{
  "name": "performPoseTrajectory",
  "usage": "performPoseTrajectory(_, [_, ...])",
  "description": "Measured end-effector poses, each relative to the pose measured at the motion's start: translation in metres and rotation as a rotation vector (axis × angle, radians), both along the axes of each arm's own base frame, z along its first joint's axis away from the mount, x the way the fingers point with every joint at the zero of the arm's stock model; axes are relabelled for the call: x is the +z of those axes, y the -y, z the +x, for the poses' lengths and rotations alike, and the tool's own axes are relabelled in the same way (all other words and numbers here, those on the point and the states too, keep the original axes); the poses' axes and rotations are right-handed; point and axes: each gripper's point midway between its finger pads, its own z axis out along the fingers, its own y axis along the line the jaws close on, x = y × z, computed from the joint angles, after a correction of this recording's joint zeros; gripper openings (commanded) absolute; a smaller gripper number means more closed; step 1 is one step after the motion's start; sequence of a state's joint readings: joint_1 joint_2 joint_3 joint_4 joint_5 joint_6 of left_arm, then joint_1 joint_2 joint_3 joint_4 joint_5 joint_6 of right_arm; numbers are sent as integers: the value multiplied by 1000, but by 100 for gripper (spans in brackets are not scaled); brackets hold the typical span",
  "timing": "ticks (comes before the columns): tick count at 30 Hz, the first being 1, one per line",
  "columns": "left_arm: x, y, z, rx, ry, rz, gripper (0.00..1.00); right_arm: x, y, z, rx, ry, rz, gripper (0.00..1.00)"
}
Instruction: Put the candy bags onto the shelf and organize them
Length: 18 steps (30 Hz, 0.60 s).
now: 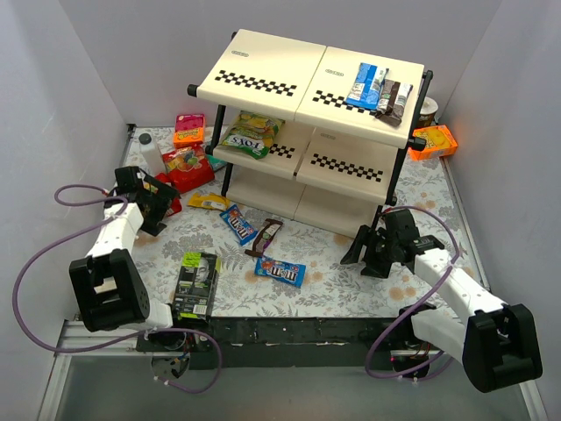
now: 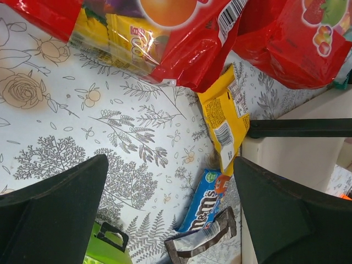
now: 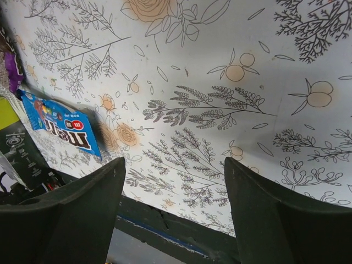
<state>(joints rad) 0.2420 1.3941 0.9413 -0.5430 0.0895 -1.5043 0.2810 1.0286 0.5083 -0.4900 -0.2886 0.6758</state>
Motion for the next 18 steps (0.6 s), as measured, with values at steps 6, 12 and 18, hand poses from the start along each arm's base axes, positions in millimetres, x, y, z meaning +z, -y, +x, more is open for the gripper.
performPoseTrajectory(6, [-12,-9,7,20,-15,34,96,-3,-1,0,4,-15,3,78])
performPoseTrajectory(12, [-13,-26,17,82,20,100,96,-5,-2,1,7,-17,3,77])
performPoseTrajectory(18, [-35,-34,25,140,-12,97,89,-5,-2,1,7,-18,3,77])
